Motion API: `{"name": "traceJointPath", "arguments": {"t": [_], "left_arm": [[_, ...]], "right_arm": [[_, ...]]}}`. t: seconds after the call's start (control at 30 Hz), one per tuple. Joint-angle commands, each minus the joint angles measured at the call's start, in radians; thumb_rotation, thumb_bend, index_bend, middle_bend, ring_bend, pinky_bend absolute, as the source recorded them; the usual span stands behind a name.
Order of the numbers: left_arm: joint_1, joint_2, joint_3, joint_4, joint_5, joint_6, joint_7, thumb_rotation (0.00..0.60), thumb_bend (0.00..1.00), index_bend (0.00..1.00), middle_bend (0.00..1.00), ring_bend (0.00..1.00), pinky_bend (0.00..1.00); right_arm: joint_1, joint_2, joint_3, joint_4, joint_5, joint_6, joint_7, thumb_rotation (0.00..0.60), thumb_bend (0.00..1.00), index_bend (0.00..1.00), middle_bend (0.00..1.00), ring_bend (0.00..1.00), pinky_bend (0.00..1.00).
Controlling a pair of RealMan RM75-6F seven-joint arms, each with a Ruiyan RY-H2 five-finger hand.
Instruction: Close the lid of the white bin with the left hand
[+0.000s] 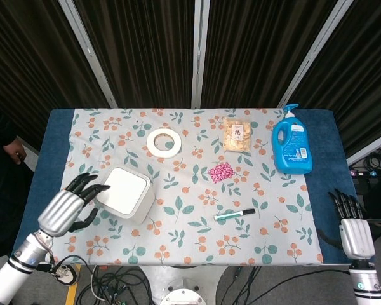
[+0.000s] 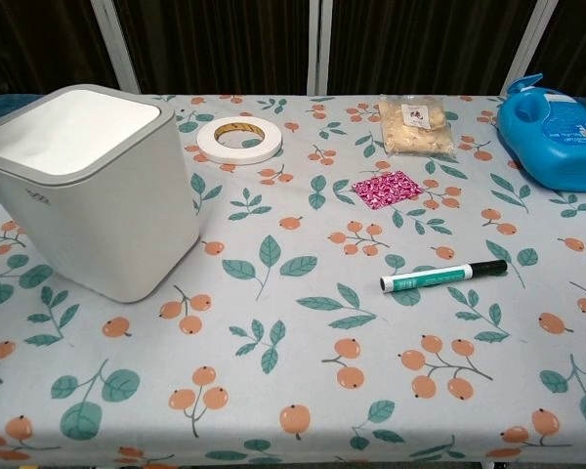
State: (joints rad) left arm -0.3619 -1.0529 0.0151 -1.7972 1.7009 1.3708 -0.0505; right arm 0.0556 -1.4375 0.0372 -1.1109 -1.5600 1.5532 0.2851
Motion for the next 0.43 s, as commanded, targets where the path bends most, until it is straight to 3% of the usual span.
{"name": "traceJointPath", "arguments": {"t": [0.03,0.1,0.23,0.43], "left_arm": [[0.088,-0.017,-0.032,0.060,-0.050,0.135,0.003,0.600,0.51,0.18,0.21,0.07,0.09],[0.124,-0.035,-0.025,0.099,-0.077,0.167,0.005,0.600,0.51,0.17,0.19,0.07,0.09],[0.206,-0.139,-0.012,0.279,-0.115,0.245,0.045,0.600,0.46,0.06,0.08,0.06,0.10],[0.254,-0.176,0.035,0.352,-0.154,0.196,0.004,0.600,0.29,0.05,0.07,0.05,0.09]], "right_arm": [[-0.002,0.003,0.002,-0.001,0.001,0.005,0.002,0.600,0.08,0.00,0.00,0.00,0.00],[-0.003,0.007,0.003,-0.005,0.001,0.007,0.004,0.600,0.08,0.00,0.00,0.00,0.00],[-0.006,0.018,0.007,-0.019,0.001,0.018,0.005,0.600,0.08,0.00,0.00,0.00,0.00],[-0.005,0.020,0.001,-0.032,-0.006,0.015,-0.008,0.600,0.08,0.00,0.00,0.00,0.00]]}}
